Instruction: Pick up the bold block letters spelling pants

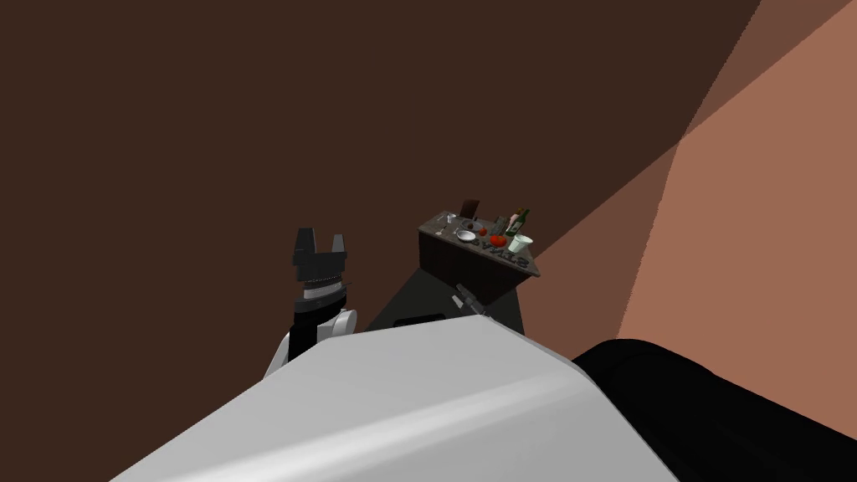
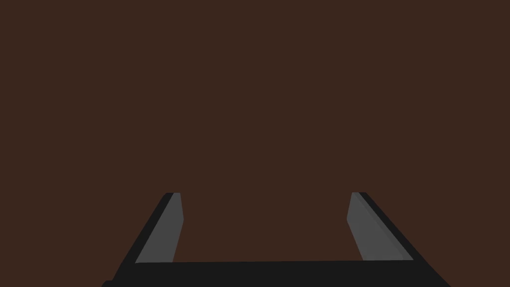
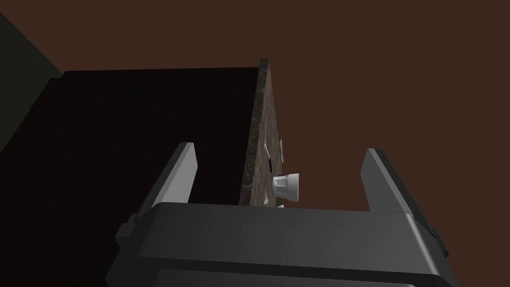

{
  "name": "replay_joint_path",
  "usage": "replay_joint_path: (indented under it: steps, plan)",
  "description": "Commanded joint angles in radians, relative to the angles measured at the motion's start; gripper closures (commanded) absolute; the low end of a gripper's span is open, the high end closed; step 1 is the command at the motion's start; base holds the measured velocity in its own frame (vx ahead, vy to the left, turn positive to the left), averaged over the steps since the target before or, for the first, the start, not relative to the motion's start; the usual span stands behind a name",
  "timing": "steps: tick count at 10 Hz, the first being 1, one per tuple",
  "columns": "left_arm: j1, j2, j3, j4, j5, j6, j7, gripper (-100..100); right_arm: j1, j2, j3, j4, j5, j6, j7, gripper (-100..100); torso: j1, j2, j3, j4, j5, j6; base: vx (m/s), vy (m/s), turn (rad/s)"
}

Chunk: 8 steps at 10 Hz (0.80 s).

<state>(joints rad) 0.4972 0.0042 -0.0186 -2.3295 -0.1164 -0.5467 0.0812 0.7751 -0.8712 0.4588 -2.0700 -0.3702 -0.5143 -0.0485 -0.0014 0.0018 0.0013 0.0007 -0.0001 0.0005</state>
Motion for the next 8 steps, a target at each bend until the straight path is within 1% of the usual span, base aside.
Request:
replay_joint_path:
  steps: [1, 2, 3, 4, 5, 7, 8]
  plan:
    - [0.000, 0.000, 0.000, 0.000, 0.000, 0.000, 0.000, 0, 0.022, -0.050, 0.038, 0.028, -0.033, 0.005, 0.005, -100, 0.000, 0.000, 0.000, 0.000, 0.000, 0.000, -0.011, 0.038, 0.196]
    - [0.000, 0.000, 0.000, 0.000, 0.000, 0.000, 0.000, 0, 0.022, -0.086, 0.038, 0.028, -0.033, 0.005, 0.005, -100, 0.001, 0.000, 0.000, 0.000, 0.000, 0.000, -0.009, 0.025, 0.104]
    - [0.000, 0.000, 0.000, 0.000, 0.000, 0.000, 0.000, 0, 0.042, -0.121, 0.071, 0.054, -0.061, 0.006, 0.008, -100, 0.000, 0.000, 0.000, 0.000, 0.000, 0.000, -0.002, 0.018, 0.182]
    - [0.000, 0.000, 0.000, 0.000, 0.000, 0.000, 0.000, 0, 0.042, -0.151, 0.071, 0.054, -0.061, 0.006, 0.008, -100, -0.001, -0.001, 0.000, 0.000, 0.000, 0.000, 0.003, 0.010, 0.117]
    - [0.000, 0.000, 0.000, 0.000, 0.000, 0.000, 0.000, 0, 0.061, -0.181, 0.103, 0.081, -0.088, 0.007, 0.013, -100, -0.001, -0.001, -0.001, 0.000, 0.000, 0.000, 0.016, 0.010, 0.190]
    - [0.000, 0.000, 0.000, 0.000, 0.000, 0.000, 0.000, 0, 0.061, -0.230, 0.103, 0.081, -0.088, 0.007, 0.013, -100, -0.002, -0.002, -0.001, 0.000, 0.000, 0.000, 0.013, 0.001, 0.052]
    - [0.000, 0.000, 0.000, 0.000, 0.000, 0.000, 0.000, 0, 0.080, -0.260, 0.135, 0.109, -0.115, 0.009, 0.019, -100, -0.002, -0.002, -0.001, 0.000, 0.000, 0.000, 0.023, 0.000, 0.229]
